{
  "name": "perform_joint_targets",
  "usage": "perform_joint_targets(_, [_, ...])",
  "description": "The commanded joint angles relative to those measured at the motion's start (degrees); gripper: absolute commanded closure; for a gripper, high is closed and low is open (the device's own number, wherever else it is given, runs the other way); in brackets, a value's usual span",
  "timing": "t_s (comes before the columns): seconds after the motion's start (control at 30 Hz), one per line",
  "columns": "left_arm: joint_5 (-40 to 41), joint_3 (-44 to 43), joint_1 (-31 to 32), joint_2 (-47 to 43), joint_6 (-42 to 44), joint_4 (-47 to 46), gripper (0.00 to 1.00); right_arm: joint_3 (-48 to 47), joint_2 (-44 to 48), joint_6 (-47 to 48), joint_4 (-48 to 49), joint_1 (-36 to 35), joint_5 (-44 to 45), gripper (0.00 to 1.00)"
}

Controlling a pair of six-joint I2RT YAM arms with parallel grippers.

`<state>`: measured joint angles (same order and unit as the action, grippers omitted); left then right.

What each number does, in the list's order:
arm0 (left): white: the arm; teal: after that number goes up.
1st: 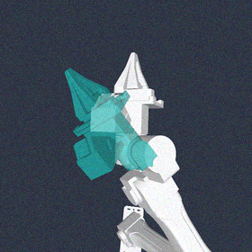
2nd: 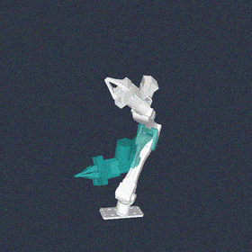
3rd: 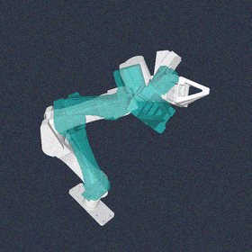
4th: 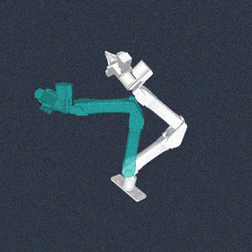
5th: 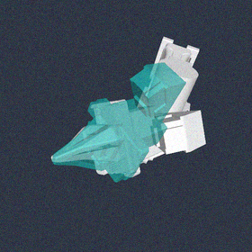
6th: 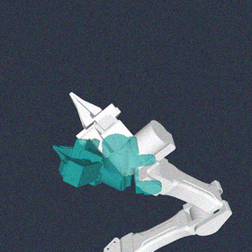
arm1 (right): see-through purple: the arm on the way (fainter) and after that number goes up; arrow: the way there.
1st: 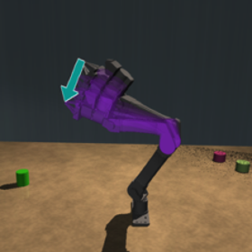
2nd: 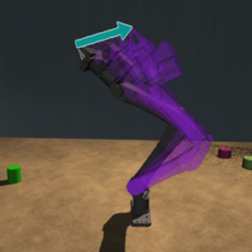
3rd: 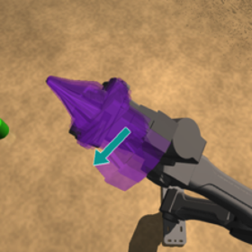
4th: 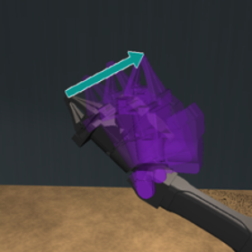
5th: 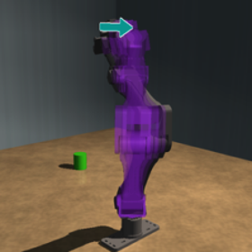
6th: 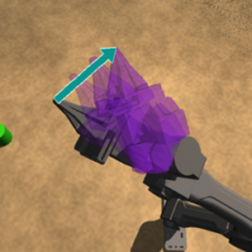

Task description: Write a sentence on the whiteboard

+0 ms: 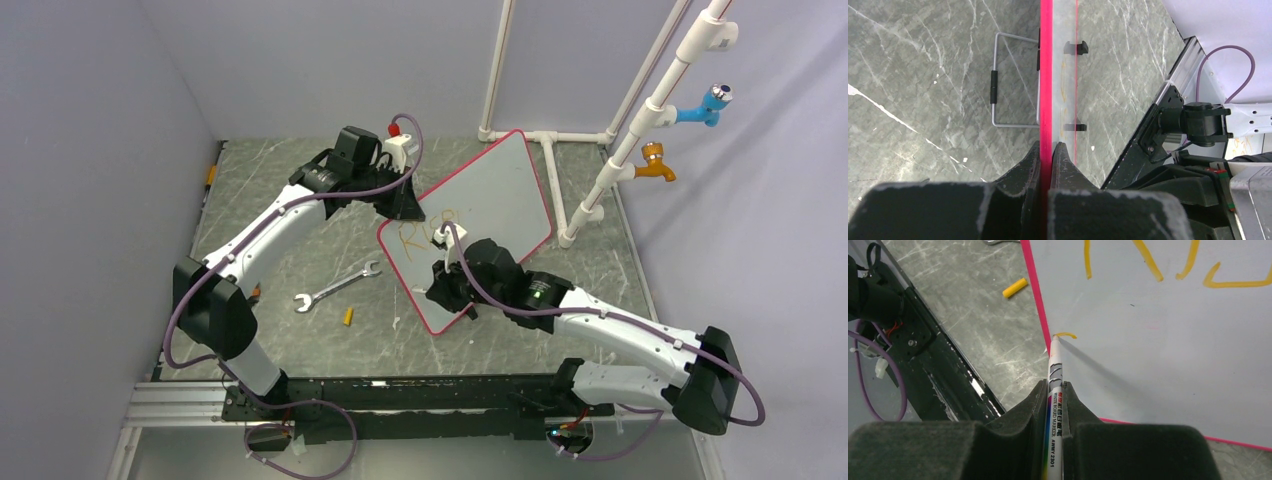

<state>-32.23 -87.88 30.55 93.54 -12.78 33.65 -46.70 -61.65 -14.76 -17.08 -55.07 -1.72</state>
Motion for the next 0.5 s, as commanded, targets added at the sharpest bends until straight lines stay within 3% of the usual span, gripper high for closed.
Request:
perform_joint_targets(0.0, [11.7, -0.1, -0.4, 1.4, 9.2, -0.5, 1.0, -1.0, -0.8, -0.7, 2.5, -0.6, 1.5, 1.0])
perform_joint_targets(0.47, [11.5, 0.0, -0.5, 1.2, 9.1, -0.6, 1.0, 2.6, 1.7, -2.4, -1.1, -0.8, 9.0, 1.0])
